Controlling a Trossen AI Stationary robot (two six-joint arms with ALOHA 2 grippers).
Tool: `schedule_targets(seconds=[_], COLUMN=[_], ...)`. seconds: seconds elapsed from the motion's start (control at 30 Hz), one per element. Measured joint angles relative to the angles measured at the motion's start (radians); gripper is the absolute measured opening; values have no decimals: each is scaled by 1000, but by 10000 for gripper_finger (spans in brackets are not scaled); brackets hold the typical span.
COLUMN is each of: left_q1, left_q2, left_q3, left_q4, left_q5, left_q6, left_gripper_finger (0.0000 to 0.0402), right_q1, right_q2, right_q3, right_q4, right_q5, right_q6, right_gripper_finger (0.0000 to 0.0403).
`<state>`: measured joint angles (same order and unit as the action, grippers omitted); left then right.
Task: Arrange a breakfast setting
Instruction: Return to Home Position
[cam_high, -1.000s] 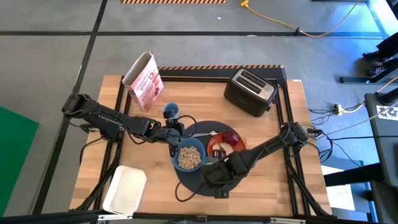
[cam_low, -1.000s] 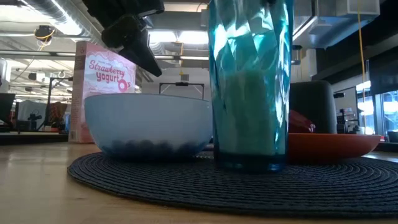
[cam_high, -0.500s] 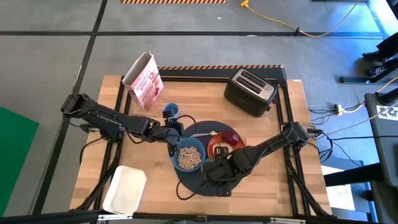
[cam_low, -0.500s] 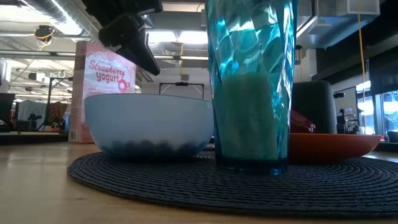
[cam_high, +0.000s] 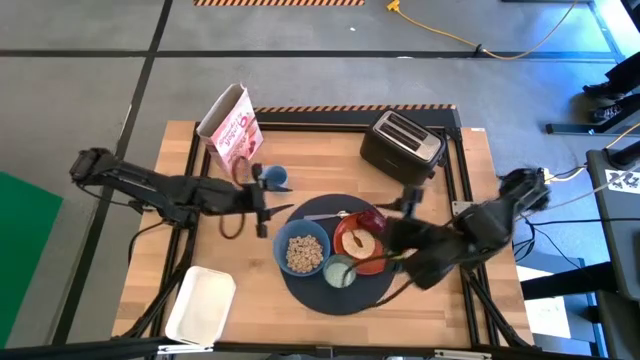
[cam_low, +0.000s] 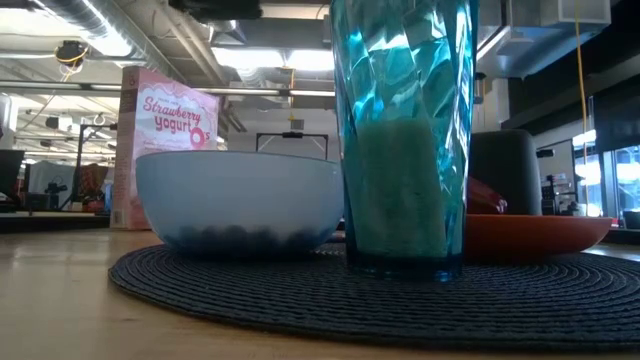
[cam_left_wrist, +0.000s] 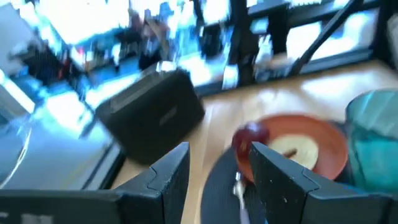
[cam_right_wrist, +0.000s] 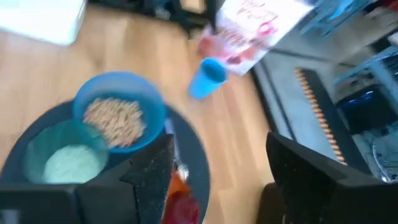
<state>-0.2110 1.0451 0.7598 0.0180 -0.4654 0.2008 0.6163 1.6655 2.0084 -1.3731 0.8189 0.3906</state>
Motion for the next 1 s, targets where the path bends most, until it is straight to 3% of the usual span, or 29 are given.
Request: schedule_targets(seconds=[0.13,0.23,0.37,0.57,0.67,0.8,0.9,1.0], left_q1=[43,73,103,177,214,272,316,355], left_q2=[-140,-231,-290,-225,-179,-163,-210,-287], left_q3=[-159,-226,-247,-248,-249,-251,-275,-356], left_q4=[178,210,218,240,270,283,282,333], left_q5=[81,132,202,334,354,355,360,379], left_q6=[44,40,15,-17,-35,-46,-64,-85], left_gripper_finger=[163,163,163,163,163,163,163,163], right_q1=[-2,-45,-159,-460,-586,-693,-739,-769], right_q2=[-193,-347,-531,-681,-707,-758,-832,-923], right_q3=[-292,-565,-923,-1314,-1405,-1435,-1453,-1514], right_q4=[222,496,961,1558,1659,1606,1563,1584], right_q5=[40,16,-171,-619,-750,-859,-940,-952], right_q6=[-6,-74,-248,-393,-393,-396,-423,-430], right_gripper_finger=[235,235,235,234,234,234,234,234])
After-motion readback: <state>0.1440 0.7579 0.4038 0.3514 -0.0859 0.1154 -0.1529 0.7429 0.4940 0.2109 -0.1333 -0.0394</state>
